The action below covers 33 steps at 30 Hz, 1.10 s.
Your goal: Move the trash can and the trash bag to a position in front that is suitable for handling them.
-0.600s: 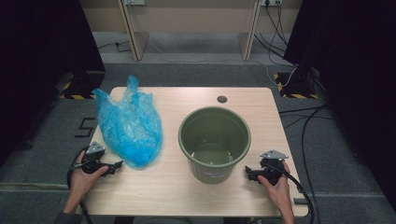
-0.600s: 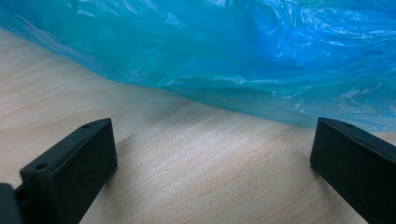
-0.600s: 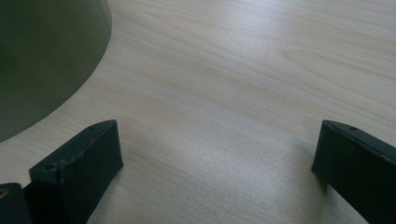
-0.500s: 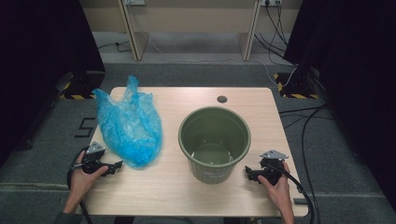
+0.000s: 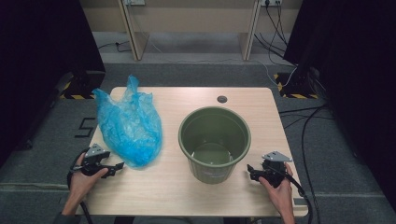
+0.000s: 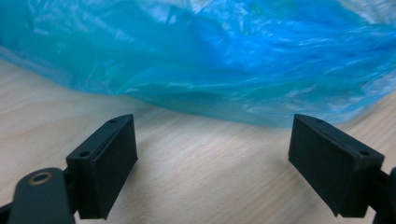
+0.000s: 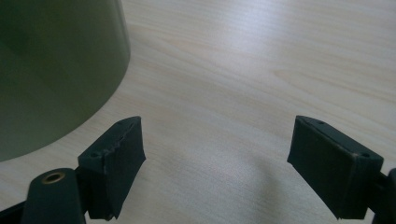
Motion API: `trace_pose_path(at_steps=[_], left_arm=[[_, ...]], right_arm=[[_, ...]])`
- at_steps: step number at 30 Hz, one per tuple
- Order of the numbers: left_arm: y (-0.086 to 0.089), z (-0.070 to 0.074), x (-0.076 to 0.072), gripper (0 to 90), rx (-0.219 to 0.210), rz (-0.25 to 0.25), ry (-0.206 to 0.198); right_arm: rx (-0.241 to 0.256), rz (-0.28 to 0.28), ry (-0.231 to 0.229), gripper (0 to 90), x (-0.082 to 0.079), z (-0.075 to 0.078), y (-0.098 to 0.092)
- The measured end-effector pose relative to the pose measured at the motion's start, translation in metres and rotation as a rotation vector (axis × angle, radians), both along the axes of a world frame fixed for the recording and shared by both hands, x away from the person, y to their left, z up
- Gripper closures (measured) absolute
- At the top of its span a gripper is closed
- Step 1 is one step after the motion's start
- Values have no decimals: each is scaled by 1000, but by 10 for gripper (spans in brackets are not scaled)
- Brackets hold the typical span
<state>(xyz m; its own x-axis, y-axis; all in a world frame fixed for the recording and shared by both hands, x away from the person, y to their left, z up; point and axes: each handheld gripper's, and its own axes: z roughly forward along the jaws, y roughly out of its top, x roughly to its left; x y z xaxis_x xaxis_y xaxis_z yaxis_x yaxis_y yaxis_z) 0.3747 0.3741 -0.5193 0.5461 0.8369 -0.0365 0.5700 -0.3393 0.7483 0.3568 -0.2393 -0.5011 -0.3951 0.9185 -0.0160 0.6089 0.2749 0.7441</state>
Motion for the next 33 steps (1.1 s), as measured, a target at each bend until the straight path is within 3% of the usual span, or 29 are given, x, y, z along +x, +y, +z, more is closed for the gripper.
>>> trace_pose_path(at_steps=[4, 9, 13, 18, 21, 24, 26, 33], left_arm=[[-5, 10, -8, 149, -7, -11, -31], [-21, 33, -18, 149, -64, -54, -93], [-41, 37, -15, 149, -56, -100, -112], [-68, 32, -4, 156, -45, -149, -104], [-80, 17, 10, 377, 34, -184, -99], [-74, 10, 13, 524, 77, -189, -95], [-65, 8, 12, 538, 95, -187, -71], [-32, 5, 2, 558, 72, -148, -30]], right_arm=[[-11, -7, -19, 180, -7, 8, 4], [-19, -22, -20, 180, -11, 9, 6], [-23, -20, -20, 181, -10, 7, 7], [-26, -20, -17, 182, -9, 6, 8], [-20, -18, -9, 185, -9, 4, 10], [-28, -15, -7, 185, -9, 4, 10], [-31, -15, -5, 185, -8, 3, 11], [-33, -7, -5, 185, -8, 2, 12]])
